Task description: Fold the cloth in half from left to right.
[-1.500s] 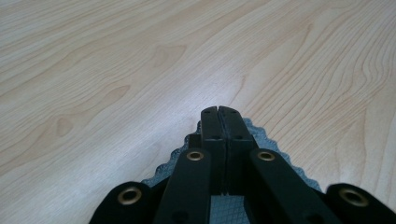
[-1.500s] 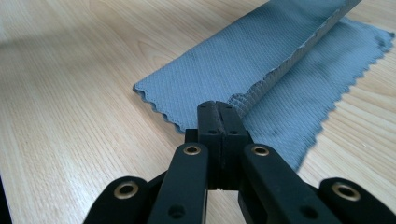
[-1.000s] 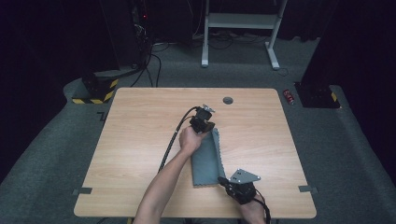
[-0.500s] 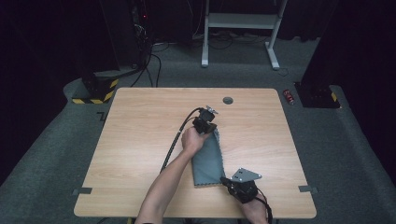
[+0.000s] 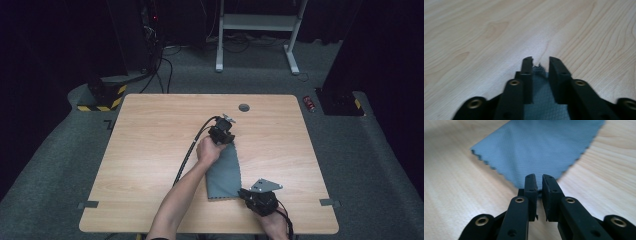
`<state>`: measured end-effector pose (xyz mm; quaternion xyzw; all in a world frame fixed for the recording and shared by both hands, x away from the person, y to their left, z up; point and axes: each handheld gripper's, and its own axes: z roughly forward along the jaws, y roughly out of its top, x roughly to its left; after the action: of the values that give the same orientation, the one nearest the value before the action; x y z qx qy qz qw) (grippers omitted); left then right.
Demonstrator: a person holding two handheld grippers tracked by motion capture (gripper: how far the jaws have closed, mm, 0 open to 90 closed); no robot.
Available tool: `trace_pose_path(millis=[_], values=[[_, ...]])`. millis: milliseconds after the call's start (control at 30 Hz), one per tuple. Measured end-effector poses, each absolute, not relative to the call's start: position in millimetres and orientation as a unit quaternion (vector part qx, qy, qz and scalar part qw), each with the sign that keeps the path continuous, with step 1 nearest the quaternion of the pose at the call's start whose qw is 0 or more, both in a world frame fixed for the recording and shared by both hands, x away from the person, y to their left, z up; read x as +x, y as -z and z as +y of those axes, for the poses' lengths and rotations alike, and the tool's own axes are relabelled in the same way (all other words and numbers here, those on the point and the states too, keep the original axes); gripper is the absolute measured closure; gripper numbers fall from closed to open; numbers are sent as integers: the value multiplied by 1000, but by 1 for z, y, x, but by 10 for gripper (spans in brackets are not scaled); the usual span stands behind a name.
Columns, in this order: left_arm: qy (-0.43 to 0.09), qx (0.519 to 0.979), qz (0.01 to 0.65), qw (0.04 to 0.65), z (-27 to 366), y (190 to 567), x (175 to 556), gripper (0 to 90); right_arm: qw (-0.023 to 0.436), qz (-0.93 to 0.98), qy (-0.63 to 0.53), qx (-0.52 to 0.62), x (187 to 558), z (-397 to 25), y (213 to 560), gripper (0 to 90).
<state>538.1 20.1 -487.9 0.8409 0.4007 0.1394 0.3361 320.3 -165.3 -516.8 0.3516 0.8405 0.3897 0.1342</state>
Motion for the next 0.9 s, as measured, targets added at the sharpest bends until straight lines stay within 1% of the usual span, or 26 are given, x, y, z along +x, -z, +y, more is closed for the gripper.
trace_pose_path(millis=[100,133,167,267,433,600,733,867,900], values=[[-146,833,404,348,28,480,531,571,143,834,-394,360,321,-170,514,804],[-147,829,405,356,33,477,526,571,146,831,-395,363,322,-172,512,803],[-146,831,399,359,42,472,513,534,151,828,-399,364,324,-175,508,803],[-149,835,389,358,55,469,488,495,152,830,-398,361,328,-173,504,784],[-139,838,385,361,76,475,442,456,150,849,-375,342,333,-160,507,741],[-129,837,389,364,92,488,398,430,152,857,-356,342,334,-155,515,707],[-130,836,396,358,98,500,373,420,153,858,-349,344,336,-158,517,700],[-145,839,402,336,99,507,359,433,153,859,-344,346,337,-160,516,703],[-153,843,405,320,99,509,355,433,153,859,-344,346,337,-160,516,703]])
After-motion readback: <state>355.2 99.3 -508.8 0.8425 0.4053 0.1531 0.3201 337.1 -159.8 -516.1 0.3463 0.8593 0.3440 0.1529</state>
